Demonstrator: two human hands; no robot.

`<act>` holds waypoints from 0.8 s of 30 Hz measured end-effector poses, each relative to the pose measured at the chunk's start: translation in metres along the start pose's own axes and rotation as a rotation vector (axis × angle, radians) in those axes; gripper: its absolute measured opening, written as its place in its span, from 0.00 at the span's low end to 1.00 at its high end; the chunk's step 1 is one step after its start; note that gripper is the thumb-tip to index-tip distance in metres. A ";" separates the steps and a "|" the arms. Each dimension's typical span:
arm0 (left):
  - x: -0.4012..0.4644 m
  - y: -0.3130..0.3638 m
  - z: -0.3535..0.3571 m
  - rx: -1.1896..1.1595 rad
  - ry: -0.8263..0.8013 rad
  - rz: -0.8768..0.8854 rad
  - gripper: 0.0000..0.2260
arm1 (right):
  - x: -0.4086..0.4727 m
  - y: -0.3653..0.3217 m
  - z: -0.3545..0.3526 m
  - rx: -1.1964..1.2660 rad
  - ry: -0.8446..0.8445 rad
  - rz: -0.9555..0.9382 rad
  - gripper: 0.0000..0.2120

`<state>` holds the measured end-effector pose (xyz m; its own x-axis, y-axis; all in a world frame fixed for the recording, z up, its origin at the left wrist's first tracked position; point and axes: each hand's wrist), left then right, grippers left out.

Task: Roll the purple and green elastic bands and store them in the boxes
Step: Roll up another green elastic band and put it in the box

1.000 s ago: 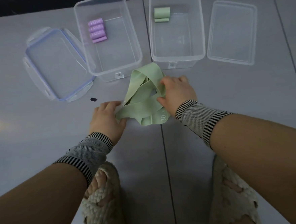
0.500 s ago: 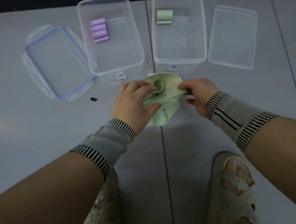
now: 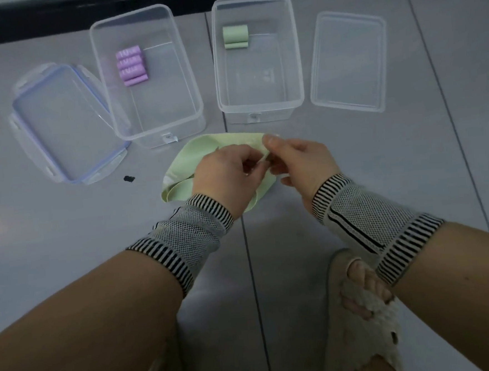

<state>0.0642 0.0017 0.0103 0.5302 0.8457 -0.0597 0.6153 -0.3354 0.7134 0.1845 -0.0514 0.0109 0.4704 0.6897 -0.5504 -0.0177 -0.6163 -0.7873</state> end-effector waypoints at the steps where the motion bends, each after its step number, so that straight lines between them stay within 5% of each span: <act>1: -0.002 0.000 0.003 -0.006 -0.041 0.033 0.08 | 0.003 0.002 0.000 0.029 0.000 0.015 0.10; 5: -0.009 -0.017 0.003 0.091 -0.132 0.094 0.13 | 0.031 0.021 -0.024 -0.088 0.210 0.136 0.08; 9: -0.022 -0.043 -0.006 0.208 -0.094 0.006 0.11 | 0.032 0.040 -0.045 -0.536 0.312 0.205 0.22; 14: -0.033 -0.066 -0.025 0.177 -0.003 -0.134 0.08 | 0.020 0.037 -0.006 -0.803 0.286 -0.201 0.23; 18: -0.020 -0.080 -0.040 0.004 0.150 -0.432 0.12 | 0.020 0.019 0.023 -0.894 0.254 -0.494 0.19; 24: -0.003 -0.089 -0.030 -0.092 -0.089 -0.553 0.23 | 0.036 0.013 0.026 -1.023 0.272 -0.348 0.20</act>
<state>-0.0096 0.0410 -0.0317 0.1926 0.8457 -0.4976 0.7639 0.1890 0.6170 0.1782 -0.0244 -0.0269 0.4878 0.8569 -0.1663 0.8292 -0.5144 -0.2185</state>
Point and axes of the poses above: each hand's wrist, its own x-axis towards the middle knuckle, its own z-axis out of the palm, y = z × x, and after that the axes turned 6 degrees about -x, right-handed
